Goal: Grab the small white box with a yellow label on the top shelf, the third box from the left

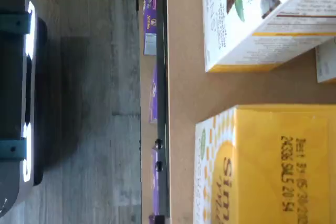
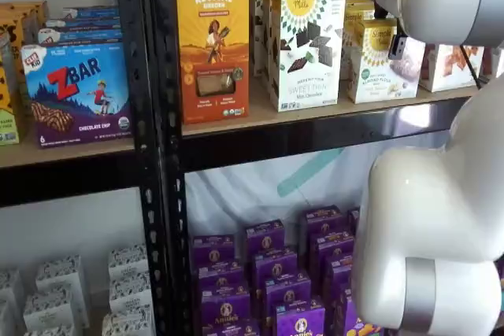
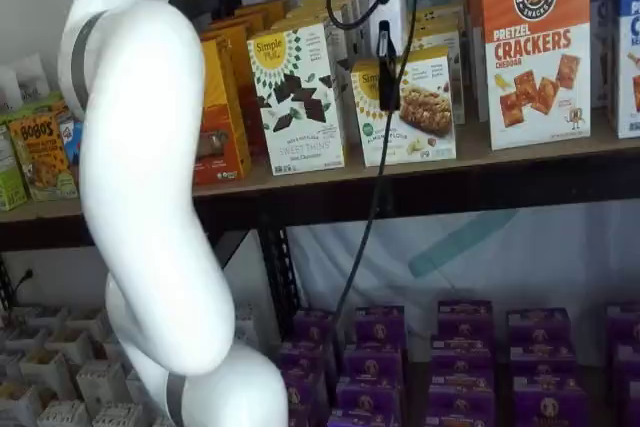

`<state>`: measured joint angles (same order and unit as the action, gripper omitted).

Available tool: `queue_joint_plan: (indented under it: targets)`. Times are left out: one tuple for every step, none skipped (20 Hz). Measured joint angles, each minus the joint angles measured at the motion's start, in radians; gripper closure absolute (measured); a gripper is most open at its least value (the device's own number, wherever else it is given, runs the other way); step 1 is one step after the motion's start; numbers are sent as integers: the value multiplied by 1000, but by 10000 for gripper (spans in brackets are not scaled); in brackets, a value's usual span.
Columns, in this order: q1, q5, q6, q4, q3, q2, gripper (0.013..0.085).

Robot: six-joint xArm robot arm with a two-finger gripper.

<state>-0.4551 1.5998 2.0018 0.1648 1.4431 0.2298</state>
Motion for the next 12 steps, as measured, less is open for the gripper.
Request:
queue_joint_plan:
  targets:
    - [0,0,0,0,-1,1,330]
    - [0,-1,0,0,-2,1,370]
    - [0,-1,0,1,-3,2,370]
    - [-1,-2,1,2,-3,3,410]
    - [-1,-2,1,3,-4,3,410]
    - [-2,-3,2,3,-4,3,450]
    - [-2,-4,2,3,-5,4,450]
    - [-2,-4,2,2,-5,4,450]
    - [-2,-4,2,2,-5,4,450]
    - [-3,-4,3,2,-5,4,450]
    - [-4,-3,3,3,-3,3,450]
    - [-5,-2,4,4,-2,3,490]
